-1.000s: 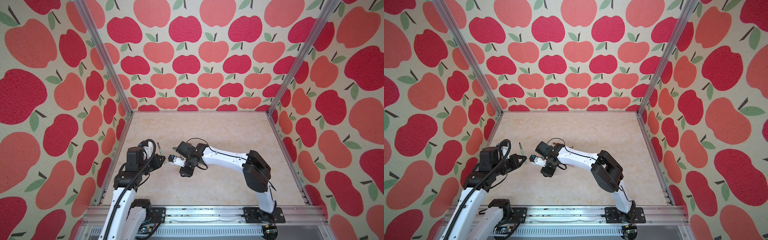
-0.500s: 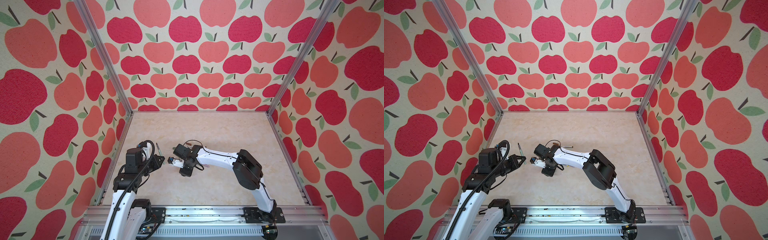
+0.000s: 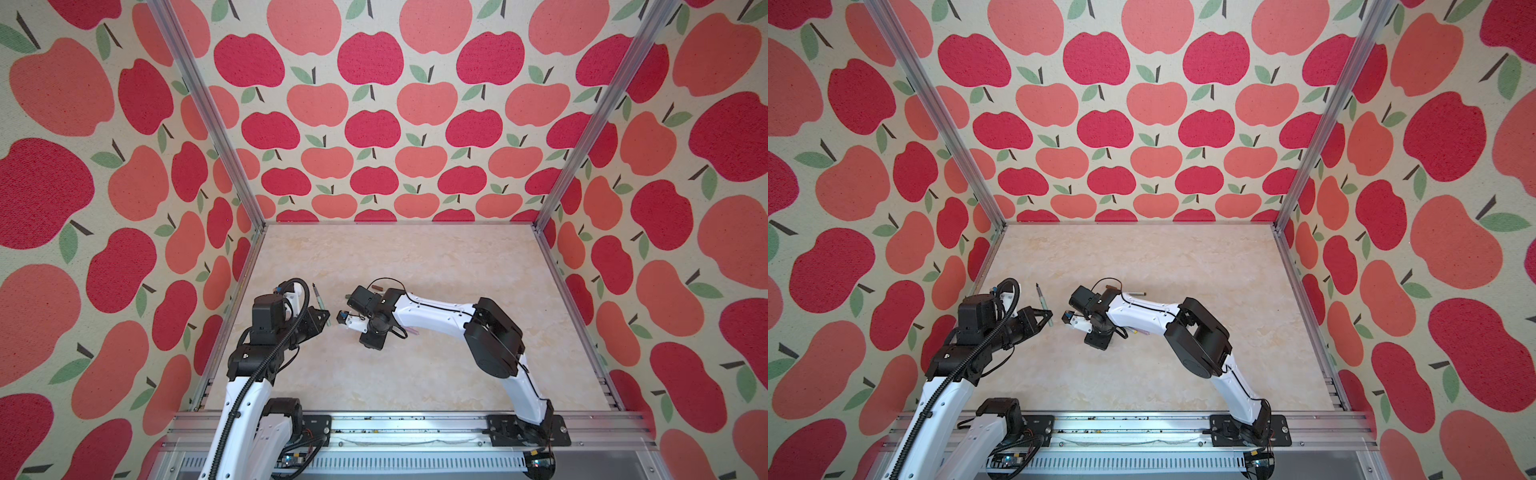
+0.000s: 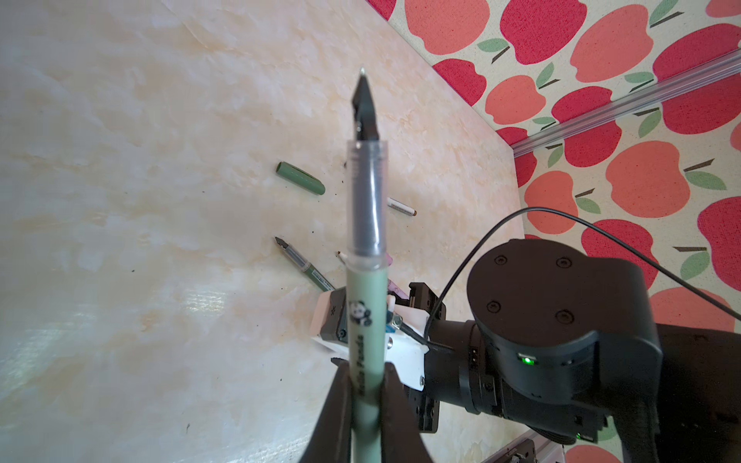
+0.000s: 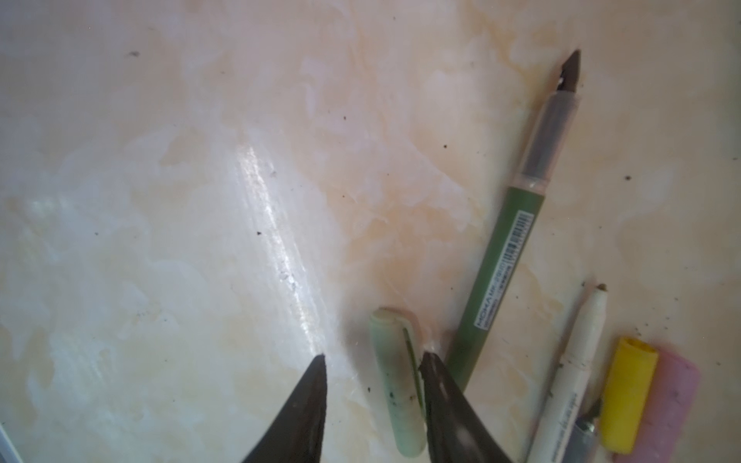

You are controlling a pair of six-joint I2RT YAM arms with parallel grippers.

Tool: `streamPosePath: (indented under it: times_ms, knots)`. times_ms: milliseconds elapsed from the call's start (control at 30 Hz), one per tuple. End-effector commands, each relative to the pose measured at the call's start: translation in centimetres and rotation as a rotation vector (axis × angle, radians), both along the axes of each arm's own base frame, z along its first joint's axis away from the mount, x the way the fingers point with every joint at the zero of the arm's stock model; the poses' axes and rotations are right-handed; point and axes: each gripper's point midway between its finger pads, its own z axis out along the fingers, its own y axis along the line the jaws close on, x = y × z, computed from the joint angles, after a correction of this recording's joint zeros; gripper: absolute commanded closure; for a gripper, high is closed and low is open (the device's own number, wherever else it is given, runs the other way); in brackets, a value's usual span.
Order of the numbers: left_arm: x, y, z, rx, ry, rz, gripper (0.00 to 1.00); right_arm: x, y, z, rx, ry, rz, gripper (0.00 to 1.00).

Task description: Insert the pens into the pen caps

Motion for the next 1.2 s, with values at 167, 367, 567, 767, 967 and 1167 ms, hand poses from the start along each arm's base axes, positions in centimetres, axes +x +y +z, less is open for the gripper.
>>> streamPosePath:
  times_ms: [167,367,567,767,967,1167]
  knots:
    - [0.5,0.0,0.4,-0.011,-0.018,0.003,1.0,0.2,-0.3,-1.6,-0.034,0.013,0.003,0.66]
    - [0.8,0.0,0.7,-0.015,-0.023,0.001,1.0,0.0,-0.7,-2.0,-0.046,0.018,-0.001,0.73]
    - [1.1,-0.1,0.9,-0.016,-0.027,-0.003,1.0,-0.1,-1.2,-2.2,-0.048,0.024,-0.015,0.81]
    - [1.4,-0.2,0.8,-0.026,-0.024,-0.006,1.0,0.3,-1.2,-1.4,-0.01,0.057,-0.08,0.84]
    - [1.6,-0.3,0.7,-0.039,-0.023,-0.003,1.0,1.2,-1.1,1.1,0.113,0.149,-0.194,0.84]
    - [1.9,-0.5,0.6,-0.05,-0.02,-0.006,1.0,1.8,-1.4,2.9,0.19,0.192,-0.262,0.84]
